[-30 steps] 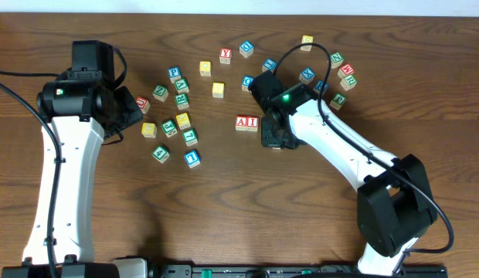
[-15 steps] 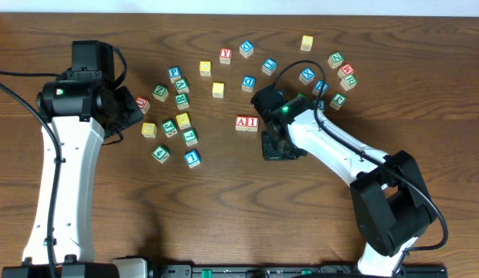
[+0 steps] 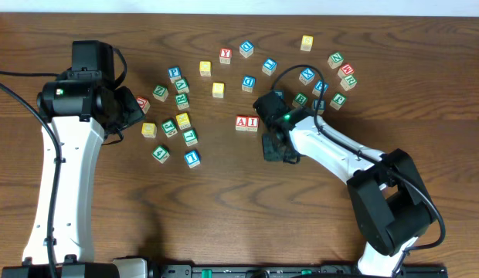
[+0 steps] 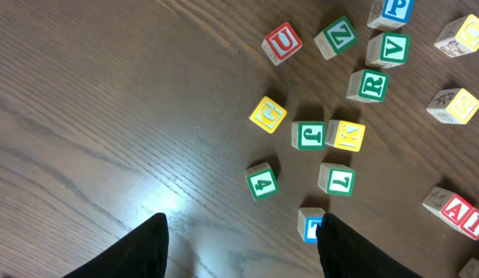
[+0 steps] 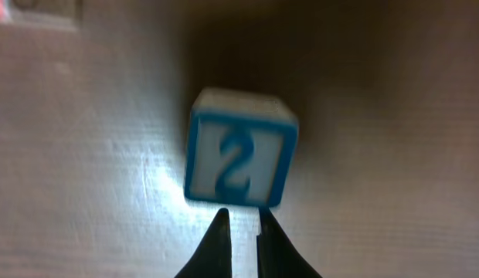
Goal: Spell out AI2
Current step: 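Move the right gripper over the blue 2 block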
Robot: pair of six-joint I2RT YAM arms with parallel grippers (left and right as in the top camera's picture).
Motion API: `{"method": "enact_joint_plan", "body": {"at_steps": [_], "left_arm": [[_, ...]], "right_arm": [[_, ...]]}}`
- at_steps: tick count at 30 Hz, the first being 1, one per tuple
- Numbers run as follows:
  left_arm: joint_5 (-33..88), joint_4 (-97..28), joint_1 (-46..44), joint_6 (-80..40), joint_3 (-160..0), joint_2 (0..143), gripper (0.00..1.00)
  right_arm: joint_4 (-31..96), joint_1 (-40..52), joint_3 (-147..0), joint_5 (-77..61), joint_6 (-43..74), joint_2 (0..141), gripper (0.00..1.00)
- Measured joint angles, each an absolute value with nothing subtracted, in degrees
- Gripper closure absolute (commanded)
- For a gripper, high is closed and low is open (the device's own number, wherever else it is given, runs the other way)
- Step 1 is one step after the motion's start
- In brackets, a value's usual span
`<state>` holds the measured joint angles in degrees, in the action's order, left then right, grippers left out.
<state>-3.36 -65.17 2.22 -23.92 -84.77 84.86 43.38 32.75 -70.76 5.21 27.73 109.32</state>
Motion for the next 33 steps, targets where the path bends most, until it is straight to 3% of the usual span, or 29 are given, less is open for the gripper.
{"method": "enact_joint_plan", "body": {"at_steps": [9, 12, 27, 31, 33], "left_arm": [[-3.4, -65.2, 2.2, -23.9, -84.8, 84.9, 0.38], [-3.4, -65.2, 2.2, -23.9, -84.8, 84.9, 0.38], [-3.3, -65.2, 2.2, -23.9, -84.8, 84.9, 0.37], [-3.4, -65.2, 2.2, -23.9, -84.8, 84.9, 0.07], [-3.4, -65.2, 2.2, -23.7, -84.8, 84.9, 0.03]], "right_arm": [[32.0, 31.4, -70.7, 6.3, 23.5, 109.3, 0.89], [29.8, 31.3, -70.7, 6.3, 22.7, 109.3, 0.95], [32.4, 29.2, -71.3, 6.5, 22.6, 106.1, 0.97], [31.9, 27.4, -71.6, 8.1, 23.8, 105.1, 0.96], [31.6, 26.7, -71.6, 8.6, 24.1, 105.4, 0.96]]}}
